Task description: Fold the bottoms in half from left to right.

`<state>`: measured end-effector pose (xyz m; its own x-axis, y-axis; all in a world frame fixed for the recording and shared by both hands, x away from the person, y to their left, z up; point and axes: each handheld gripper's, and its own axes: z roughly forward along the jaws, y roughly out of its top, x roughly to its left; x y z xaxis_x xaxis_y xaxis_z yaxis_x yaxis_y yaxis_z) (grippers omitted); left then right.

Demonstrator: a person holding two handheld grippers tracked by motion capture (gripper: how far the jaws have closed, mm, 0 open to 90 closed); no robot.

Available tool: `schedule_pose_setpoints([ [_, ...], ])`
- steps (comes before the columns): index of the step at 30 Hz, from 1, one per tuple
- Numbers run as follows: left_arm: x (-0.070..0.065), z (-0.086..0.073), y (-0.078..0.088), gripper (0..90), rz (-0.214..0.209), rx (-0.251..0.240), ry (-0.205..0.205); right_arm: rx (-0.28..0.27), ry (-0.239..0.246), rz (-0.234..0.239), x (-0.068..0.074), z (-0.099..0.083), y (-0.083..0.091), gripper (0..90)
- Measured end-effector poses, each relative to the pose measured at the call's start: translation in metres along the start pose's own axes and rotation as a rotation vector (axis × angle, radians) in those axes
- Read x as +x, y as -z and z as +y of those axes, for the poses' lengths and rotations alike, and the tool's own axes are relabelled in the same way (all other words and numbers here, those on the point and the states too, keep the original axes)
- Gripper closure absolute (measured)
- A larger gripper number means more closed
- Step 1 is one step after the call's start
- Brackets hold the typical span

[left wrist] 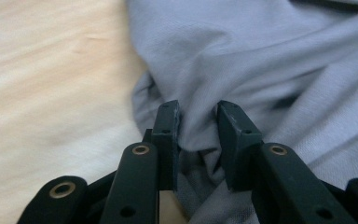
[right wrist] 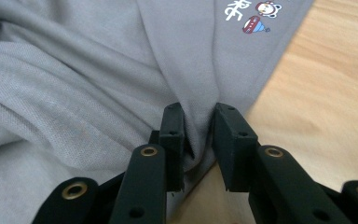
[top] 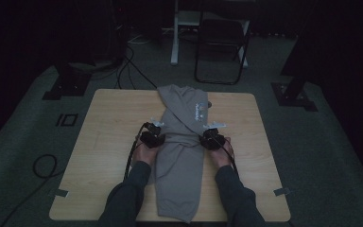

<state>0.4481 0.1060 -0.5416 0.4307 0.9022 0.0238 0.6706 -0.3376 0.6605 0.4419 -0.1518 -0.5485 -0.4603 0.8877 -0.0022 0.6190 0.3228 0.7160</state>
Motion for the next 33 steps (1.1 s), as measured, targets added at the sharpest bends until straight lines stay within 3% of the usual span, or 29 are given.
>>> schedule_pose_setpoints([
  [5,0.012,0.005,0.000,67.7,0.018,0.014,0.052,0.010,-0.010,-0.035,0.004,0.016,-0.014,68.0],
  [8,0.022,-0.001,0.022,67.3,-0.027,-0.067,0.080,0.014,-0.020,-0.047,0.003,0.017,-0.016,66.2],
  [11,0.036,-0.010,0.048,64.8,-0.045,-0.105,0.085,0.003,-0.004,-0.046,0.001,0.015,-0.015,64.9],
  [13,0.045,-0.019,0.061,62.3,-0.063,-0.115,0.096,0.001,-0.021,-0.040,-0.001,0.014,-0.014,63.9],
  [15,0.051,-0.030,0.069,58.8,-0.053,-0.119,0.094,-0.001,-0.033,-0.031,-0.004,0.013,-0.013,63.0],
  [19,0.060,-0.053,0.071,53.8,-0.062,-0.087,0.120,-0.002,-0.039,-0.023,-0.005,0.012,-0.013,62.9],
  [24,0.061,-0.073,0.064,51.3,-0.049,-0.052,0.142,-0.003,-0.038,-0.017,-0.006,0.012,-0.014,62.7],
  [27,0.057,-0.078,0.062,50.8,-0.074,-0.036,0.129,-0.006,-0.038,-0.016,-0.006,0.012,-0.014,62.4],
  [28,0.053,-0.079,0.062,51.2,-0.054,-0.041,0.112,-0.008,-0.038,-0.016,-0.006,0.012,-0.014,62.3],
  [29,0.051,-0.080,0.062,55.9,-0.051,-0.040,0.095,-0.009,-0.039,-0.016,-0.006,0.012,-0.014,62.4],
  [32,0.047,-0.081,0.064,85.8,-0.114,-0.043,0.098,-0.009,-0.038,-0.018,-0.006,0.011,-0.014,62.3],
  [33,0.044,-0.082,0.068,87.9,-0.147,-0.068,0.102,-0.010,-0.040,-0.019,-0.005,0.011,-0.014,62.3],
])
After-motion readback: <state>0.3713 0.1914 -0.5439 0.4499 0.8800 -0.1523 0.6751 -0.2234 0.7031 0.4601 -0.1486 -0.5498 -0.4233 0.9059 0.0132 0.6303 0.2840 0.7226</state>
